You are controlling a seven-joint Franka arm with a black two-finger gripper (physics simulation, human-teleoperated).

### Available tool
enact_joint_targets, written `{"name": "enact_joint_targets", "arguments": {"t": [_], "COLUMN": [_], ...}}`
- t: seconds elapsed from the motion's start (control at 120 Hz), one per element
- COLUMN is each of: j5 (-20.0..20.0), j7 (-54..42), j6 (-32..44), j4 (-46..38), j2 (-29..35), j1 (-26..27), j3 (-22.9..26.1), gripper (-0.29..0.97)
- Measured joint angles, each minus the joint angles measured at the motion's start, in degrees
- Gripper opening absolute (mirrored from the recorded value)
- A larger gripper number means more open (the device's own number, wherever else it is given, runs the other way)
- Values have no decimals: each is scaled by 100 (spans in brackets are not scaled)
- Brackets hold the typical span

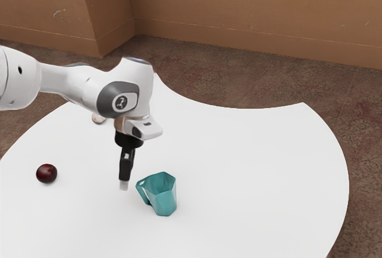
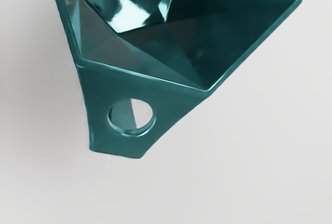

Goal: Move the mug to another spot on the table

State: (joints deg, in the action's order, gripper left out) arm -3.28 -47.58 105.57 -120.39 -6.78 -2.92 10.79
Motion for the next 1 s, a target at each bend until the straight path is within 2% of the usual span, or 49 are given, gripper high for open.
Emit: {"name": "enact_joint_targets", "arguments": {"t": [0.183, 0.3, 0.4, 0.567, 0.767, 0.867, 1.0], "j5": [39, 42, 31, 75, 367, 417, 428], "j7": [-146, -366, -583, -873, -1170, -1282, -1401], "j6": [862, 1445, 1811, 2205, 2718, 2998, 3251], "j4": [-94, -81, -68, -73, -84, -89, -85], "j2": [-419, -889, -1049, -1082, -1135, -1208, -1186], "j1": [-127, -1240, -1507, -1616, -1784, -2154, -2264], "j3": [76, 1145, 1469, 1623, 1740, 2110, 2292], "gripper": [68, 68, 66, 46, 20, 14, 8]}}
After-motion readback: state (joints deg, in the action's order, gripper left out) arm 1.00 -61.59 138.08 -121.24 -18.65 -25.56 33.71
